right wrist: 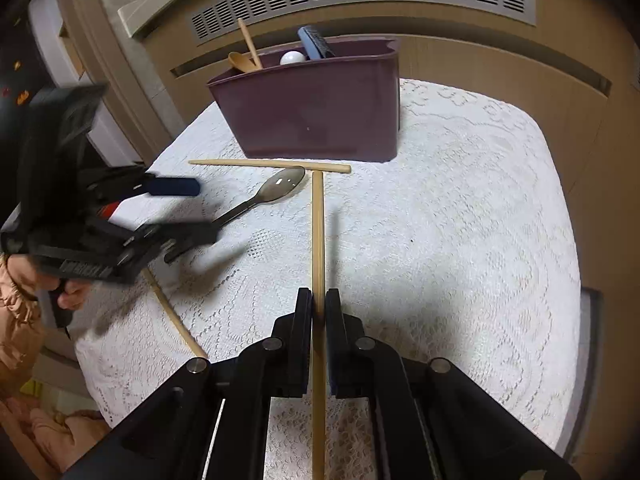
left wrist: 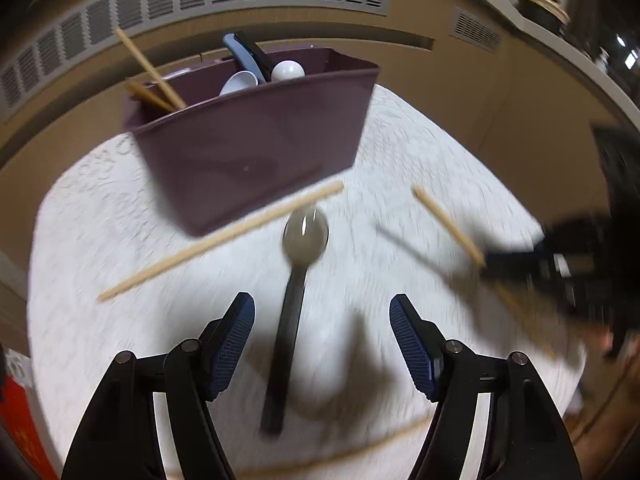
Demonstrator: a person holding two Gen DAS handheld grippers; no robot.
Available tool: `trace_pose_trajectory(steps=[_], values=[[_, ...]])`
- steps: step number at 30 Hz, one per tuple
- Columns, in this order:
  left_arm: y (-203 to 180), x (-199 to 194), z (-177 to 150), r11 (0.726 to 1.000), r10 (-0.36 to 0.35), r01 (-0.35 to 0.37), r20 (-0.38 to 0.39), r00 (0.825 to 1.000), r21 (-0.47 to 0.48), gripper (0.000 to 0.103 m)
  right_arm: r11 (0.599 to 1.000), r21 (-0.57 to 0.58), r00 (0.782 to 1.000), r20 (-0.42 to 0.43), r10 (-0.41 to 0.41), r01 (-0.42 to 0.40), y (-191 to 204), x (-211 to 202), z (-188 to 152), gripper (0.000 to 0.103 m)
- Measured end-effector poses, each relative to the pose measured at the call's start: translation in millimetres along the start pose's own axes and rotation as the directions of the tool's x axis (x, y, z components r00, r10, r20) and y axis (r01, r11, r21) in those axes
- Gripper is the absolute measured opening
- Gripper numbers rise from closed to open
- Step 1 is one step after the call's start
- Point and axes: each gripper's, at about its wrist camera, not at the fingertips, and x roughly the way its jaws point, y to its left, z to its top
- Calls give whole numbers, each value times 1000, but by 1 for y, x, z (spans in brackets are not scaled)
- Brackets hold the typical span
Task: Organize utensils
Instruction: 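Grasp a wooden chopstick with the right tool while the left tool grasps a grey-bowled spoon, then lift the chopstick and grey spoon with both tools over the caddy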
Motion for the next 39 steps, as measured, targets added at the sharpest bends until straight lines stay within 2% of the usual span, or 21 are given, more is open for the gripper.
trace_pose_trajectory(steps=[2, 5, 8, 12, 15, 17, 20, 25, 29, 33, 39], values=[[-3, 14, 12, 1000, 10, -10, -12, 1000, -15, 69, 1000, 16, 1000, 5, 7, -7, -2, 0, 0, 6], [-5, 38, 31, 996, 79, -81, -61, 995, -24, 62, 1000, 24, 1000, 11, 9, -9, -3, -2, -1, 6], [-7, 53, 41, 993, 107, -110, -95, 990, -32, 59, 1000, 14, 1000, 12, 0, 0, -4, -2, -1, 6], [-9, 61, 41, 993, 112, -117, -119, 987, -32, 54, 1000, 19, 1000, 5, -4, 4, -9, 0, -3, 6], [-8, 63, 39, 992, 123, -127, -115, 986, -28, 46, 1000, 28, 1000, 3, -6, 6, -11, 1, -3, 6], [-9, 64, 40, 991, 128, -131, -108, 986, -29, 35, 999, 32, 1000, 2, -6, 6, -10, 0, -4, 6], [-7, 62, 40, 992, 121, -124, -92, 988, -36, 35, 1000, 30, 1000, 2, -7, 7, -8, 2, -2, 6], [2, 40, 21, 992, 100, -102, -24, 995, -73, 35, 999, 32, 1000, 21, -16, 15, -4, 0, -1, 6], [5, 2, 3, 989, 75, -63, 82, 994, -132, 35, 999, 33, 999, 38, -28, 26, -1, -5, 2, 6], [0, -41, -13, 985, 95, -64, 194, 976, -159, 35, 999, 25, 997, 63, -36, 34, 5, -12, 4, 6], [-13, -90, -19, 985, 113, -68, 294, 949, -157, 35, 999, 4, 994, 107, -35, 35, 20, -29, 6, 6]])
